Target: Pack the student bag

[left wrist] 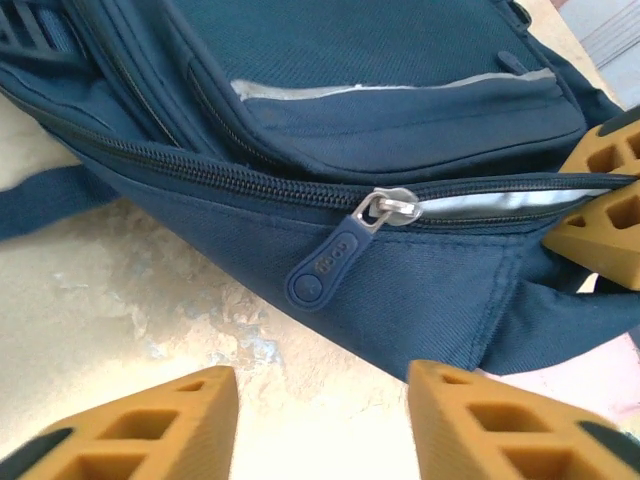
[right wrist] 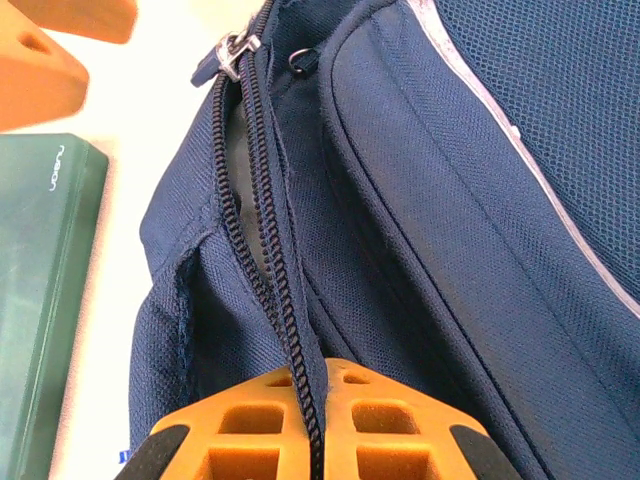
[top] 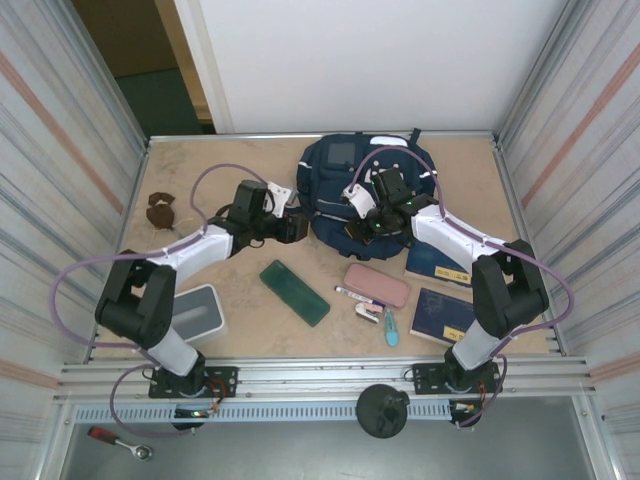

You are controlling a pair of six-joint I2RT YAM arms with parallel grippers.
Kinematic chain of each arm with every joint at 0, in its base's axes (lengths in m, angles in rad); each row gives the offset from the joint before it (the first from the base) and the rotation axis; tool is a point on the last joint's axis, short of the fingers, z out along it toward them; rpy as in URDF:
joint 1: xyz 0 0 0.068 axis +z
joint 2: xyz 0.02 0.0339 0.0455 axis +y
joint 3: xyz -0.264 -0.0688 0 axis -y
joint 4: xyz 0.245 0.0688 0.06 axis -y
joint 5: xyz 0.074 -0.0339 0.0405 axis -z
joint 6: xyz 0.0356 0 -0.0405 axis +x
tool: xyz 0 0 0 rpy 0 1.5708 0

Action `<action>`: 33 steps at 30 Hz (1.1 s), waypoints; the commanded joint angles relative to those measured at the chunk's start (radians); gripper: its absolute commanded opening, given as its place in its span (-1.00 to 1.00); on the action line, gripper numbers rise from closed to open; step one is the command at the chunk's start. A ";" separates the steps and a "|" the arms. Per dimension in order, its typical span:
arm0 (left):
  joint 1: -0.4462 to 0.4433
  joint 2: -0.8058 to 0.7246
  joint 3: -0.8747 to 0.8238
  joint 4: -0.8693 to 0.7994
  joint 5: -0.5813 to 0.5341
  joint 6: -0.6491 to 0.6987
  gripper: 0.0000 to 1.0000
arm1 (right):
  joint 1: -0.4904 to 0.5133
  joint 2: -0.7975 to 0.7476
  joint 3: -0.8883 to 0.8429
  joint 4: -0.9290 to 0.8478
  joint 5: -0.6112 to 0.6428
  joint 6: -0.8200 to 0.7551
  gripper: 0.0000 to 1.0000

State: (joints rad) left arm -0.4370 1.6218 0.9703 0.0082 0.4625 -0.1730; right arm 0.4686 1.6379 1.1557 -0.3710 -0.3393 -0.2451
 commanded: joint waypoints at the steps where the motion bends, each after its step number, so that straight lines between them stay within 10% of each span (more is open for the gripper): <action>1: 0.013 0.057 0.062 0.024 0.120 0.091 0.06 | -0.013 -0.018 0.033 -0.008 -0.018 -0.010 -1.00; 12: 0.024 0.206 0.184 0.036 0.289 0.149 0.03 | -0.012 -0.013 0.033 -0.011 -0.020 -0.010 -1.00; 33: 0.064 0.151 0.121 0.069 0.182 0.140 -1.00 | -0.022 -0.023 0.024 -0.025 0.017 -0.023 -1.00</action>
State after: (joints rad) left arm -0.4015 1.8263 1.1164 0.0528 0.7269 -0.0238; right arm 0.4576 1.6379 1.1557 -0.3927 -0.3347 -0.2489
